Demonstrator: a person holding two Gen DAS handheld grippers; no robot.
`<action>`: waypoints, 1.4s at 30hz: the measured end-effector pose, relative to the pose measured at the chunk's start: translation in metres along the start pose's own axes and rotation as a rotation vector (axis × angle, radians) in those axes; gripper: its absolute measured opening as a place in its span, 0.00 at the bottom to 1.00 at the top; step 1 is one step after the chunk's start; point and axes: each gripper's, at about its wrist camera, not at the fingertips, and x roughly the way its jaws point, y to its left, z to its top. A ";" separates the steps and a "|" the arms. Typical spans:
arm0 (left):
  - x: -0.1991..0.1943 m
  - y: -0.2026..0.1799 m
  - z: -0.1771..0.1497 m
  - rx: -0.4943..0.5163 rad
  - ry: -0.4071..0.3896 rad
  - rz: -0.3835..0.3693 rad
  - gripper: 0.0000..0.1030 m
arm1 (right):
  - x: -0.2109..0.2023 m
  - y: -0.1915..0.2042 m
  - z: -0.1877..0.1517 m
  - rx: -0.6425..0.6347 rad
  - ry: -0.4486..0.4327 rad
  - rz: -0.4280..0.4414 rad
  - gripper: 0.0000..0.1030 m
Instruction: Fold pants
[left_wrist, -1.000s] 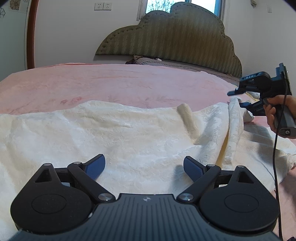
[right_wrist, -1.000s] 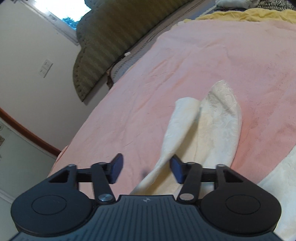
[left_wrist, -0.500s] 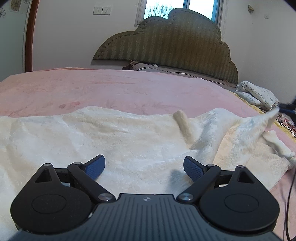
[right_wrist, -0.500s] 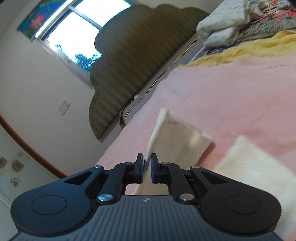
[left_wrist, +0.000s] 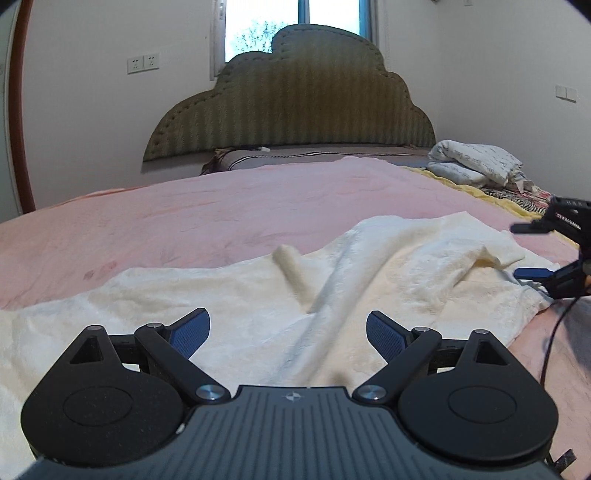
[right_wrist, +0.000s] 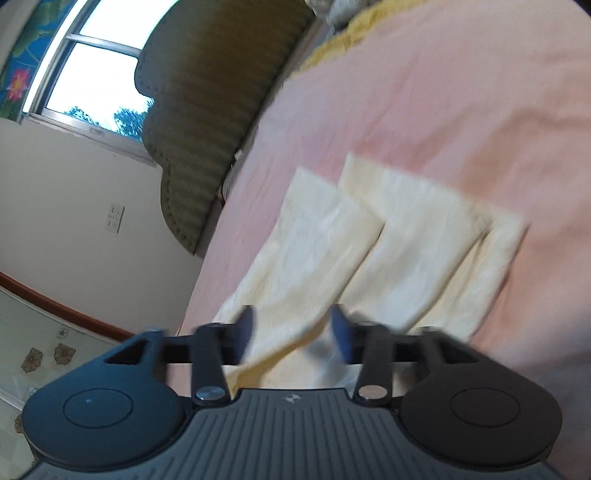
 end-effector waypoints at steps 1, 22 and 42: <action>0.000 -0.001 0.000 0.004 0.000 0.000 0.91 | 0.004 0.003 -0.003 0.000 0.009 0.022 0.66; 0.036 -0.106 0.010 0.394 -0.019 -0.108 0.91 | 0.074 0.010 0.047 -0.053 -0.101 -0.025 0.05; 0.078 -0.091 0.011 0.218 0.091 -0.226 0.11 | -0.014 0.035 0.040 -0.119 -0.150 0.103 0.05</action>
